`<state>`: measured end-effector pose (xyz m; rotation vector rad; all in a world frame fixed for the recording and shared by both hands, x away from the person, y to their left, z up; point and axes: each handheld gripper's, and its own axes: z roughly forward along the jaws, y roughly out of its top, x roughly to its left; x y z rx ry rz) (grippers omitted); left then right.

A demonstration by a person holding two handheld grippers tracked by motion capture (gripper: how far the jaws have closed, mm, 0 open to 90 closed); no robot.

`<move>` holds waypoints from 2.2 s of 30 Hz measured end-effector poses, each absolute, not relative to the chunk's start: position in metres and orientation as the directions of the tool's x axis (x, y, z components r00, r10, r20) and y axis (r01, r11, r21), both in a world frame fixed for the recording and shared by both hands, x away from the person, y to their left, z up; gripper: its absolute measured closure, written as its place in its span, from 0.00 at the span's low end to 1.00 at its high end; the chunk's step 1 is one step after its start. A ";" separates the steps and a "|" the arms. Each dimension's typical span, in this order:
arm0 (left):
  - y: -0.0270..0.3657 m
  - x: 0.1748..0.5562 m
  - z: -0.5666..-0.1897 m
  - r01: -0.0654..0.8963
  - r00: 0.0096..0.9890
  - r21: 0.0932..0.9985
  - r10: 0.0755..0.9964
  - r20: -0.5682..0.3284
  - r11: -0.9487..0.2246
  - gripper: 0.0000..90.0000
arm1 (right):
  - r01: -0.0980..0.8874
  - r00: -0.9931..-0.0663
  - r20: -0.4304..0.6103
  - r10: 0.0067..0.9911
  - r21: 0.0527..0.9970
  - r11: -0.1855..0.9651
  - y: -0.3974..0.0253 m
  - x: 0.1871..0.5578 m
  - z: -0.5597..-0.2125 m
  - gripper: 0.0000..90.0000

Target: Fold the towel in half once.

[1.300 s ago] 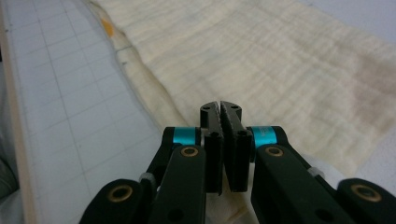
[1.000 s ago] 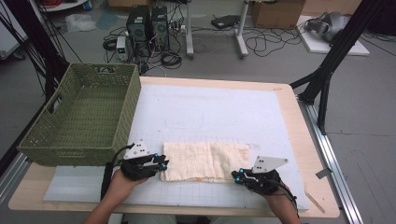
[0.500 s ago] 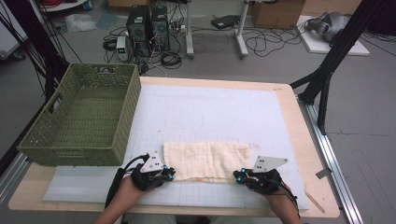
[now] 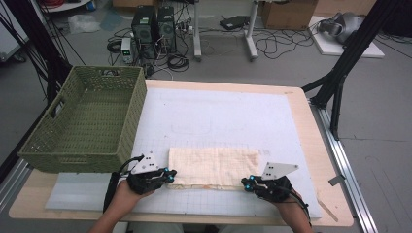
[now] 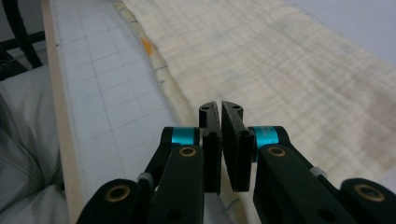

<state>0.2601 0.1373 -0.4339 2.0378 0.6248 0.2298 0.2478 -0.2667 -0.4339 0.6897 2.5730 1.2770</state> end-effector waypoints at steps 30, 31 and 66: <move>0.140 0.291 -0.429 0.427 0.740 0.850 0.660 -0.132 -0.308 0.64 | 0.380 -0.890 0.127 0.439 0.739 0.556 -0.283 0.245 -0.440 0.97; 0.138 0.296 -0.428 0.428 0.733 0.851 0.668 -0.130 -0.304 0.62 | 0.382 -0.887 0.127 0.444 0.740 0.553 -0.283 0.246 -0.441 0.93; 0.123 0.355 -0.441 0.457 0.581 0.835 0.814 -0.019 -0.307 0.96 | 0.470 -0.605 -0.087 0.791 0.763 0.444 -0.269 0.329 -0.440 0.96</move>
